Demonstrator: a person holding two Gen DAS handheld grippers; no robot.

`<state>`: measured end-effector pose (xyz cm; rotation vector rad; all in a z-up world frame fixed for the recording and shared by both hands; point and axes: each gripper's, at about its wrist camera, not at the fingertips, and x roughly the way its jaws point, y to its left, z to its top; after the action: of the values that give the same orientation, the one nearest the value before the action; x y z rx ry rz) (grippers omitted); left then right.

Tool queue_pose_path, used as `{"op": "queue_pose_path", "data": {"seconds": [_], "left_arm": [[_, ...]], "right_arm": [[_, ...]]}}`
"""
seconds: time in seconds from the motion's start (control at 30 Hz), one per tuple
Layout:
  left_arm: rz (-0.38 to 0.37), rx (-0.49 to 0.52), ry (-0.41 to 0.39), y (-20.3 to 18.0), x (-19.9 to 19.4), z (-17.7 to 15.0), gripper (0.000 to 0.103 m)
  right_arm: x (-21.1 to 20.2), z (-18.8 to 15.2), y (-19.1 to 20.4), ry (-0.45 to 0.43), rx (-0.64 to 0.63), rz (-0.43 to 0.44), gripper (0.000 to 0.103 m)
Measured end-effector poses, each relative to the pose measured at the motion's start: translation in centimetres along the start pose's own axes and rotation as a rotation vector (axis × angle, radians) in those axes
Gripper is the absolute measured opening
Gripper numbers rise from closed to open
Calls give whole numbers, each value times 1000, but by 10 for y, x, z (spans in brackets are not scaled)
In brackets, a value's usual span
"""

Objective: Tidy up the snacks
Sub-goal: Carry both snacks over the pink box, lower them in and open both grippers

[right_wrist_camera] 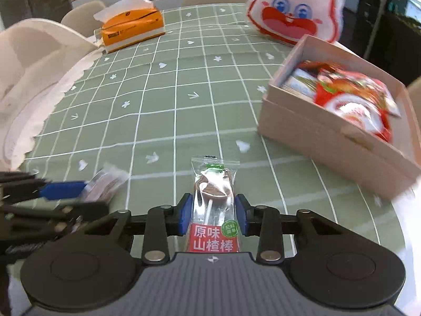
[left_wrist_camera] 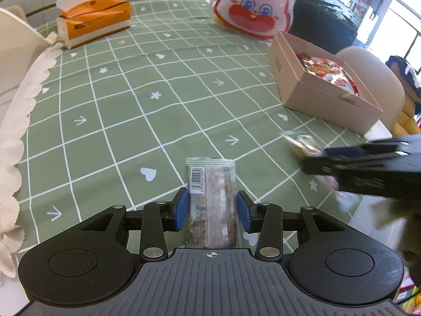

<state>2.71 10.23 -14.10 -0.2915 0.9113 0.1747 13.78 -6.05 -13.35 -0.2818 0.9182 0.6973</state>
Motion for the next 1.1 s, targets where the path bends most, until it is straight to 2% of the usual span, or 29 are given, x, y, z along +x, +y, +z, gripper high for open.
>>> {"op": "queue_pose_path", "data": {"seconds": [0.1, 0.2, 0.33, 0.43, 0.5, 0.57, 0.73, 0.93, 1.0, 1.1], "left_arm": [[-16, 28, 23, -11, -2, -3, 42], [-84, 84, 45, -29, -7, -11, 42], [-160, 140, 31, -58, -24, -14, 41], [-227, 187, -26, -85, -47, 5, 41], [-263, 230, -91, -107, -67, 25, 41], [-278, 287, -171, -129, -87, 49, 42], [-303, 331, -280, -163, -108, 97, 42], [-327, 313, -310, -182, -82, 139, 42], [-336, 262, -307, -178, -64, 157, 42], [-314, 158, -258, -170, -18, 183, 42]], "right_arm": [[-31, -19, -4, -36, 27, -25, 35], [-60, -37, -12, -56, 59, -67, 35], [-100, -52, -29, -103, 108, -129, 35], [-133, -50, -45, -168, 138, -157, 35], [-153, -41, -56, -221, 144, -187, 35], [-173, -26, -67, -282, 146, -216, 35], [-208, 18, -93, -422, 138, -251, 35], [-212, 59, -127, -482, 140, -257, 35], [-207, 70, -143, -481, 151, -254, 35], [-193, 82, -165, -461, 164, -251, 35]]}}
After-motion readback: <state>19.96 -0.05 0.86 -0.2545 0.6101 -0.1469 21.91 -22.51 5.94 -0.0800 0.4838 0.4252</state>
